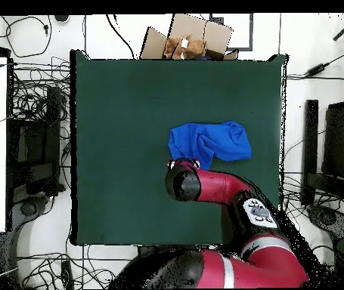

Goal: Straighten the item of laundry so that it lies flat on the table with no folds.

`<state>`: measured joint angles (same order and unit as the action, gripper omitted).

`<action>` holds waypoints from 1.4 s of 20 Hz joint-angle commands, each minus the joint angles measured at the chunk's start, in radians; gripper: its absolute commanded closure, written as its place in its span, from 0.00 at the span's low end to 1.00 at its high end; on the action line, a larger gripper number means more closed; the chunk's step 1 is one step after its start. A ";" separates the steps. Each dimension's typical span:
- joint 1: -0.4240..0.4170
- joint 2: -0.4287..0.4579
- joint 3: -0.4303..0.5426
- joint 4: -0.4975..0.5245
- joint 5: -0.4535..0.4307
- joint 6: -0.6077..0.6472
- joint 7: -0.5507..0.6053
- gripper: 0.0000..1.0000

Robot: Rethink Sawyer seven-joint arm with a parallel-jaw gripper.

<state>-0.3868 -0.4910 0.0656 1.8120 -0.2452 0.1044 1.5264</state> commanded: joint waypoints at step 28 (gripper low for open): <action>0.156 0.065 -0.125 -0.020 0.119 -0.085 0.233 1.00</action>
<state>-0.2279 -0.4718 -0.0493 1.8115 -0.1794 0.0629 1.5264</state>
